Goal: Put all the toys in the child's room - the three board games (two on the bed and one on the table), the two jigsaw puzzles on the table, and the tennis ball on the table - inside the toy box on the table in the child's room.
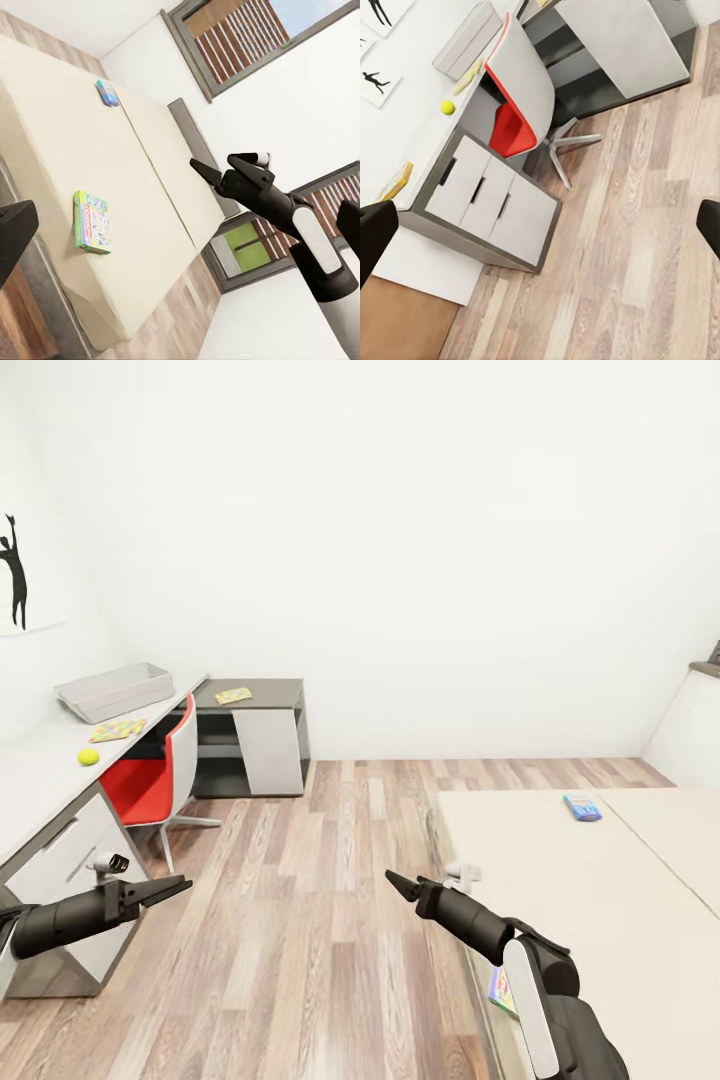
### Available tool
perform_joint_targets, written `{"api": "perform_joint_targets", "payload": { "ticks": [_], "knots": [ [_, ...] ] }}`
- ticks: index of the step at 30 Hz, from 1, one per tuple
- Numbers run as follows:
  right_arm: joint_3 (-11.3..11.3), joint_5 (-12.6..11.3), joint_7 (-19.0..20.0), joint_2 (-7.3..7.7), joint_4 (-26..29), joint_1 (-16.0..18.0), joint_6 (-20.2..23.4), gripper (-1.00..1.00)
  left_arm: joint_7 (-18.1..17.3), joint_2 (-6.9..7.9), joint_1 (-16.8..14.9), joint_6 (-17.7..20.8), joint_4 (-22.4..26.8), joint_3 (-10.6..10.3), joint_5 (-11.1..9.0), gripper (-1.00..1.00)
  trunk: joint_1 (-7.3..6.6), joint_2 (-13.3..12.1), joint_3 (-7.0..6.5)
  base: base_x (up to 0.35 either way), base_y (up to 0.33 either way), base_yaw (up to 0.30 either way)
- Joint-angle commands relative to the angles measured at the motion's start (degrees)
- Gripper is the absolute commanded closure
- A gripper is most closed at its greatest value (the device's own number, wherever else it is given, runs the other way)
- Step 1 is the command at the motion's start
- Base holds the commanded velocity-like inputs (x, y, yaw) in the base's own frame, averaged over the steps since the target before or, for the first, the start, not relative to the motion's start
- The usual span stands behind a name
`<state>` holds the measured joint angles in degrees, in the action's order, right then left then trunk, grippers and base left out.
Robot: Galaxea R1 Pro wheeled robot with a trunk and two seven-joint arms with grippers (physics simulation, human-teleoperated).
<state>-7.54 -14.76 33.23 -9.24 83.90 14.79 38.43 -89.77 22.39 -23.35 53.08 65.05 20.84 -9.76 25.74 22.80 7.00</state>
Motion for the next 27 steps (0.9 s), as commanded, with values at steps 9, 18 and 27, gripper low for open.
{"api": "perform_joint_targets", "payload": {
  "ticks": [9,18,27],
  "knots": [
    [-0.19,-0.18,0.17,-0.07,0.03,0.06,0.5,-1.0,-0.23,0.02,-0.03,0.56,-0.02,-0.02,0.0,-1.0,0.05,0.12,0.13,0.149,0.26,-0.233],
    [-0.19,-0.19,0.17,-0.07,0.03,0.06,0.48,-1.0,-0.23,0.02,-0.03,0.54,-0.02,-0.04,0.0,-1.0,0.05,0.12,0.13,0.21,0.237,-0.277],
    [-0.19,-0.19,0.17,-0.07,0.01,0.06,0.44,-1.0,-0.23,0.02,-0.03,0.6,-0.02,-0.01,0.0,-1.0,0.05,0.12,0.13,0.19,0.24,-0.279]
  ]
}}
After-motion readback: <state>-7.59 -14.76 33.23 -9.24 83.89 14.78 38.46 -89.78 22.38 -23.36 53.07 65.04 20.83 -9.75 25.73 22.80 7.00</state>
